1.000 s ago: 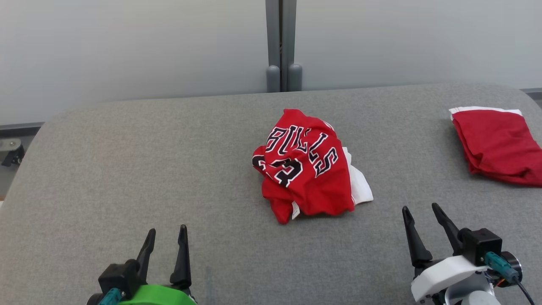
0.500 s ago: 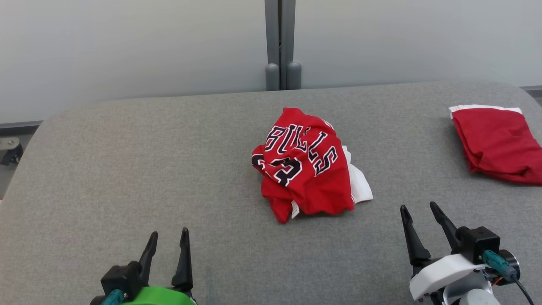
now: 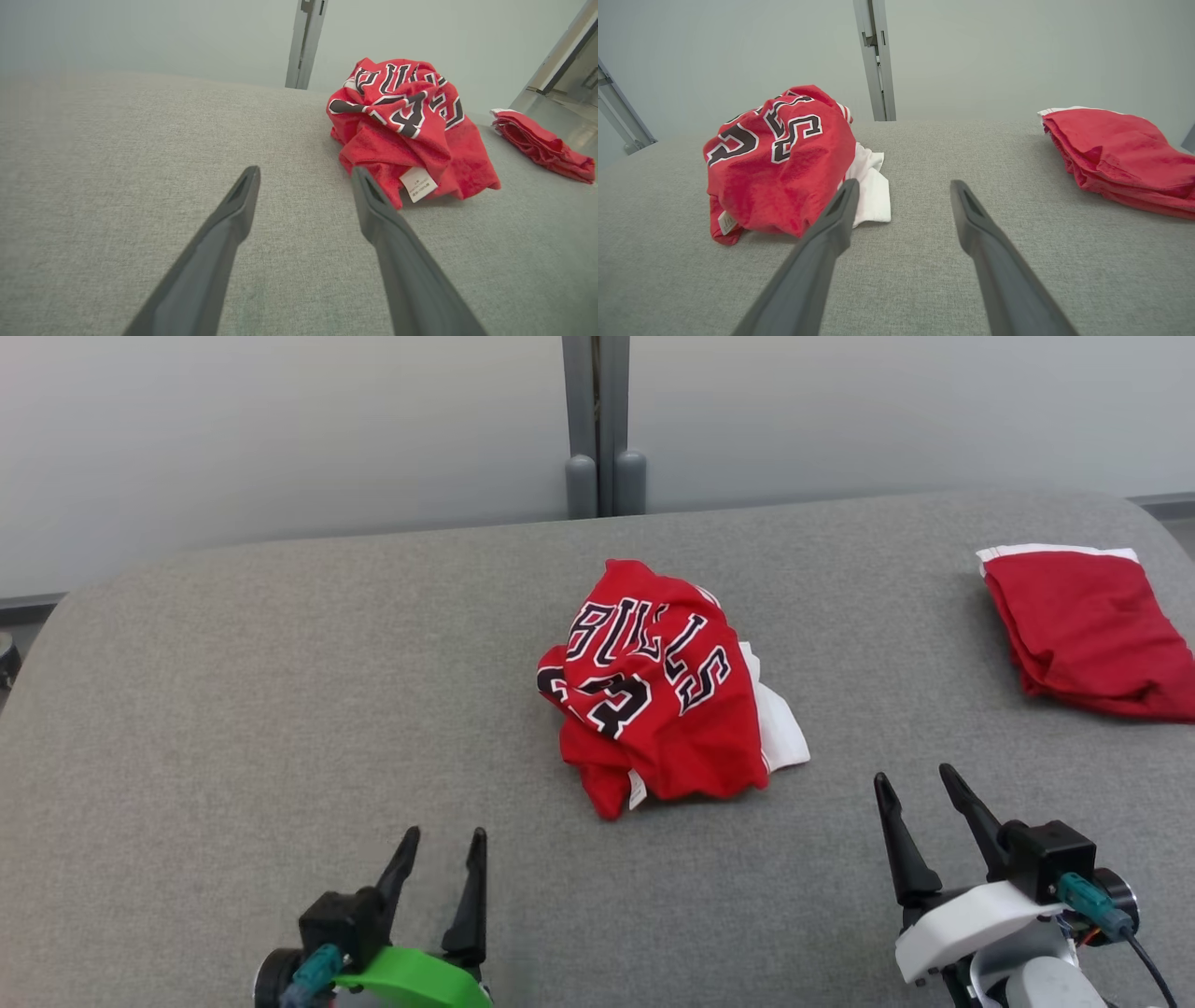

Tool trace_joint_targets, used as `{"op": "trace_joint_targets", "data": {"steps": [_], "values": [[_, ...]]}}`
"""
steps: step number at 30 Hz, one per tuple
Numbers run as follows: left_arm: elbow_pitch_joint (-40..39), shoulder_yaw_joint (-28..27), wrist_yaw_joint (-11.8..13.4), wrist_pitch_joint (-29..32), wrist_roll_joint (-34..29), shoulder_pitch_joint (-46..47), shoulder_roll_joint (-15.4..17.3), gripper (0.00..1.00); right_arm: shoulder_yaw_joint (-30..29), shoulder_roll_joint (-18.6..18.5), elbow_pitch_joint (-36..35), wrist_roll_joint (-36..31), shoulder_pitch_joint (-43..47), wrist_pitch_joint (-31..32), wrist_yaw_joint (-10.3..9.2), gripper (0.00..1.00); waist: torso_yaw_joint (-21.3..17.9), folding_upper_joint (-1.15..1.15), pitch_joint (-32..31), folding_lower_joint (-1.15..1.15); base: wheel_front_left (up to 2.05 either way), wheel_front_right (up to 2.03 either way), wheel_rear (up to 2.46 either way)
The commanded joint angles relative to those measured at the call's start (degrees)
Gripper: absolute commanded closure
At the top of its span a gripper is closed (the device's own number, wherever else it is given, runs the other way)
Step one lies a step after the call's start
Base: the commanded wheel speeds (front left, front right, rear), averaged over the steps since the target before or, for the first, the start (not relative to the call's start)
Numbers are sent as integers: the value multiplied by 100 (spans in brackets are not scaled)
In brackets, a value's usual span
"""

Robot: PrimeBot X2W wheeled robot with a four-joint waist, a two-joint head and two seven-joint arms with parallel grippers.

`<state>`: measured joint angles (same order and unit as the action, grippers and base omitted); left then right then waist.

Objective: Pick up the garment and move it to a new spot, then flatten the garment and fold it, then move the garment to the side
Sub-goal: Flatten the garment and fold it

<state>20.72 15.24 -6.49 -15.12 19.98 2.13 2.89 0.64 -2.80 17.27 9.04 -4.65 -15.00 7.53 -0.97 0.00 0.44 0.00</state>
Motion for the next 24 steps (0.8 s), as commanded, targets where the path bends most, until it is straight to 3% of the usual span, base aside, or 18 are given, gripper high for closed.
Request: {"op": "trace_joint_targets", "data": {"steps": [1,13,24], "values": [[108,142,-20,-3,-106,224,4,0,11,-19,-32,-21,-103,-26,-9,0,-123,0,143,0,0,0,0],[1352,1456,-13,75,73,1497,14,0,59,-18,-87,-88,-440,-26,-9,0,-827,0,834,0,0,0,0],[2277,1671,180,23,485,2149,16,0,73,-18,-118,13,-539,-26,-9,0,-1207,0,1138,0,0,0,0]]}}
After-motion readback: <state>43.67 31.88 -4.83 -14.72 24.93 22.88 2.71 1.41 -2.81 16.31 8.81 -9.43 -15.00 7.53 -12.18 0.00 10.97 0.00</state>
